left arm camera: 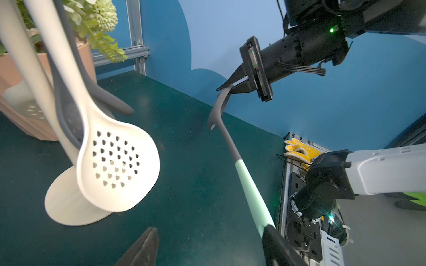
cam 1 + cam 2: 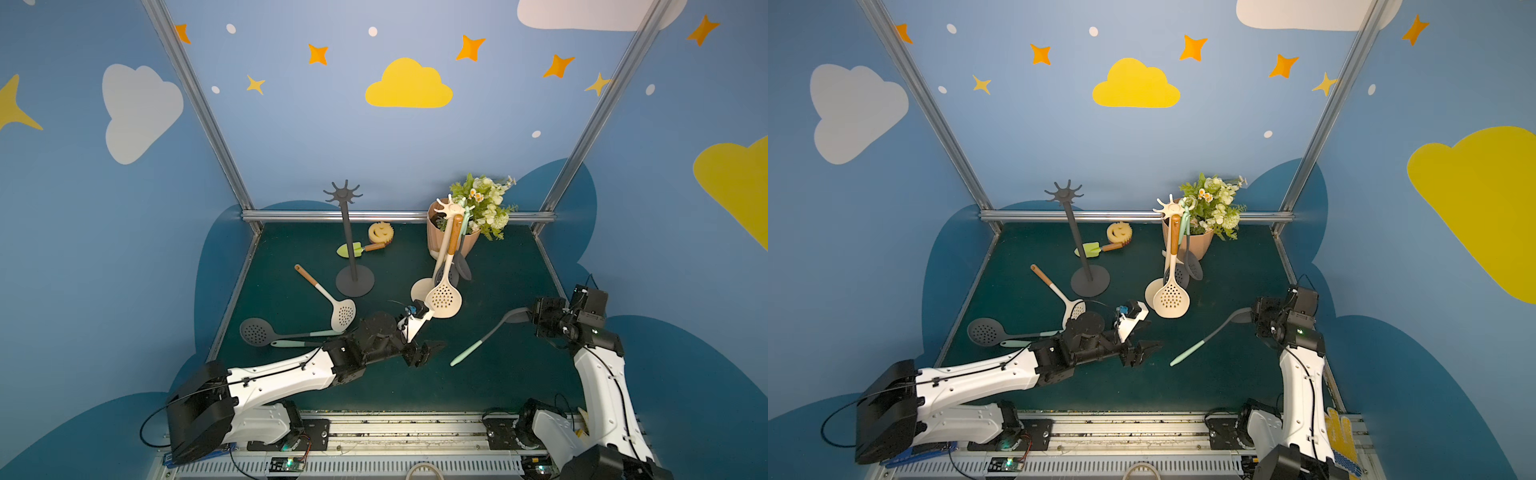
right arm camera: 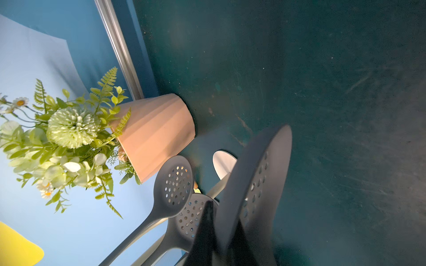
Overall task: Hang the skimmer on the kitchen utensil rack
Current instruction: Pick up the skimmer from the center of the board.
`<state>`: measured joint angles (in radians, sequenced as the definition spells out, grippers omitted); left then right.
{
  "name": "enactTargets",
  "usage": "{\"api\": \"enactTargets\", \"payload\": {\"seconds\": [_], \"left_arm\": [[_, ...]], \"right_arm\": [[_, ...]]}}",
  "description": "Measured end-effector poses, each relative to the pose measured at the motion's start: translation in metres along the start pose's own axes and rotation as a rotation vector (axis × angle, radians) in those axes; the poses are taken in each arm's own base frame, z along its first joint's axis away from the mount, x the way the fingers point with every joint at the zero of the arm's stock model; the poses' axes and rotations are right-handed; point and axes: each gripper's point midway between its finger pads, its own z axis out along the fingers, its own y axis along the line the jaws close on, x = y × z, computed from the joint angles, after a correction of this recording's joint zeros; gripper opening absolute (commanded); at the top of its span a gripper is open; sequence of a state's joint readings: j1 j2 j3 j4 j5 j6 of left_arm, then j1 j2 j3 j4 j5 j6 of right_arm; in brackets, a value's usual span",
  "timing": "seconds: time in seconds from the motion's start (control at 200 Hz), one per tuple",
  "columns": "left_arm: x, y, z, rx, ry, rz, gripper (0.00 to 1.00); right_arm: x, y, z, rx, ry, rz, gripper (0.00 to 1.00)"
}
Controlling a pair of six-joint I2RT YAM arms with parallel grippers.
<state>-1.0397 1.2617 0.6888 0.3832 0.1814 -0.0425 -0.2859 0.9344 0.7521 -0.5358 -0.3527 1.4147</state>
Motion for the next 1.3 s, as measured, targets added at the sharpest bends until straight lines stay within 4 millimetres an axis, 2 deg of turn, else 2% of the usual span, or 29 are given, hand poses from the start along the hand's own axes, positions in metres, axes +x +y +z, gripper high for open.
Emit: {"api": "enactTargets", "payload": {"seconds": [0.34,0.446,0.716,0.866,0.996,1.247,1.302], "left_arm": [[0.001,-0.007,0.018,0.016,-0.035,0.058,0.71],[-0.006,-0.009,0.02,0.02,-0.055,0.066,0.7],[-0.025,-0.021,0.022,0.048,-0.104,0.081,0.69],[-0.027,-0.028,0.025,0.064,-0.109,0.09,0.68],[-0.022,-0.028,0.035,0.068,-0.097,0.096,0.68],[-0.012,-0.023,0.063,0.052,-0.076,0.099,0.59],[-0.012,-0.021,0.069,0.044,-0.076,0.102,0.53]], "right_arm": [[-0.013,-0.007,0.011,0.039,0.004,0.136,0.0],[-0.018,-0.008,0.012,0.045,0.004,0.173,0.0],[-0.023,-0.001,0.017,0.029,0.025,0.209,0.0],[-0.023,0.0,0.02,0.028,0.042,0.229,0.0],[-0.023,0.004,0.02,0.013,0.05,0.237,0.0],[-0.022,0.01,0.019,-0.013,0.065,0.246,0.0],[-0.022,0.011,0.019,-0.014,0.066,0.246,0.0]]}}
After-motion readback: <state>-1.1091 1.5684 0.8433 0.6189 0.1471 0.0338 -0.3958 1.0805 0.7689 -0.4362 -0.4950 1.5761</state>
